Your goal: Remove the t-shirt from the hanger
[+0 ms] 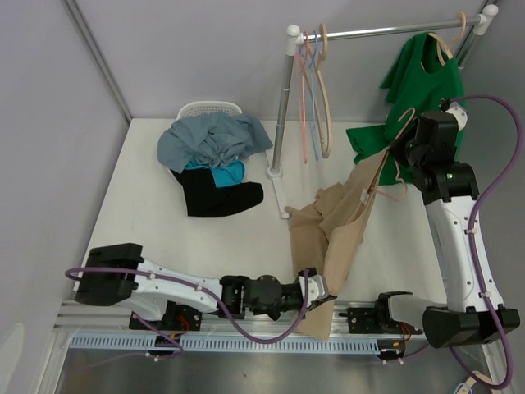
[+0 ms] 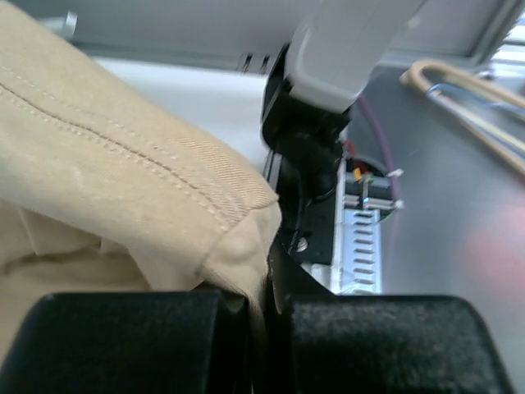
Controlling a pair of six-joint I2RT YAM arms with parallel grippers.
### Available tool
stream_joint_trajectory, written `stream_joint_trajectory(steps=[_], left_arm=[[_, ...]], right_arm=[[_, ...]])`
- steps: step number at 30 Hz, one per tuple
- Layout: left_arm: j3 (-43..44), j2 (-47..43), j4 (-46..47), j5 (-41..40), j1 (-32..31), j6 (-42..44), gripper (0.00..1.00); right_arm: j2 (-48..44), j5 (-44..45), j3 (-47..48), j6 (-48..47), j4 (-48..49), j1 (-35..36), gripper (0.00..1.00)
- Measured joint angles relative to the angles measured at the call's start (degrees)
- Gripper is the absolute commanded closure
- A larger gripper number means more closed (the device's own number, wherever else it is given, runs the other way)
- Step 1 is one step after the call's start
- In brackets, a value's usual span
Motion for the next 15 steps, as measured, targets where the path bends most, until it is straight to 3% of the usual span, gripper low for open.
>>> stream_joint_trajectory(steps=[4, 10, 15], left_arm=[[5.1, 6.2, -5.2, 0.4, 4.9, -3.3, 0.99], [29.0, 19.0, -21.6, 7.9, 23.6, -13.7, 0.99], [35.5, 23.7, -28.6, 11.3, 34.5, -21.9, 0.99]], right_arm=[[-1.2, -2.9, 0.0, -1.0, -0.1, 1.5, 1.00], [-5.9, -12.4, 1.4, -5.3, -3.0, 3.4, 1.00], [-7.5, -13.0, 7.4, -11.4, -6.8, 3.5, 1.00]])
